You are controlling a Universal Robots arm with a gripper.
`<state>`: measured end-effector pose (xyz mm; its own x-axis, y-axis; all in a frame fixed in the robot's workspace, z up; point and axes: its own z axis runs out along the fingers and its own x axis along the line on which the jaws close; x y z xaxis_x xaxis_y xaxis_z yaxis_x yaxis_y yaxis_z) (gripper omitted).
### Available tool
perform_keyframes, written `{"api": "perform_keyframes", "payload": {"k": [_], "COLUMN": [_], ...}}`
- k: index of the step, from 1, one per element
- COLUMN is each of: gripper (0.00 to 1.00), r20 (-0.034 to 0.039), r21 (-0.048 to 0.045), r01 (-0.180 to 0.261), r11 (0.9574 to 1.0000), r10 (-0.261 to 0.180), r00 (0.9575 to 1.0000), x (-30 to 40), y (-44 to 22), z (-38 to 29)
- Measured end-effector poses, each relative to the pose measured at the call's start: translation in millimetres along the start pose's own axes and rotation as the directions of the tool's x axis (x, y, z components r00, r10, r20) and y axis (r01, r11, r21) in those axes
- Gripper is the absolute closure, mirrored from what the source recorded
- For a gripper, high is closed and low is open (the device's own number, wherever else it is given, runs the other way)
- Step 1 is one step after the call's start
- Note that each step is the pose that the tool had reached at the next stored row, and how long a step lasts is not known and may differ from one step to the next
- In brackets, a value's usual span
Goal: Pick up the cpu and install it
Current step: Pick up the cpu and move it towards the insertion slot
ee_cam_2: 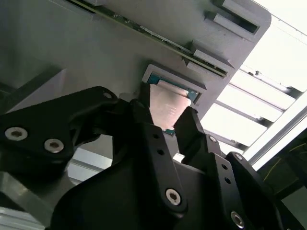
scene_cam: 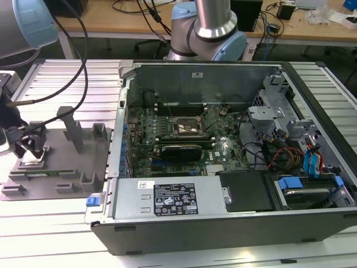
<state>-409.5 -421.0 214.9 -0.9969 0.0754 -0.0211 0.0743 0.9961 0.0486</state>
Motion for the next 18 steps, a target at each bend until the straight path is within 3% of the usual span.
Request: {"api": "perform_keyframes", "payload": {"k": [5,11,18], "gripper": [0.34,0.34,0.34], "r20": [0.0000,0.0000,-0.0003], "r21": [0.0000,-0.0001,-0.0001], "r01": [0.000,0.001,0.004], "r11": [1.0000,1.0000,1.0000], "r10": [0.000,-0.001,-0.004], "r00": [1.0000,1.0000,1.0000], "x": [0.0,2.4,4.7], "y": [0.0,0.1,4.1], "z": [0.1,12.1,19.7]}}
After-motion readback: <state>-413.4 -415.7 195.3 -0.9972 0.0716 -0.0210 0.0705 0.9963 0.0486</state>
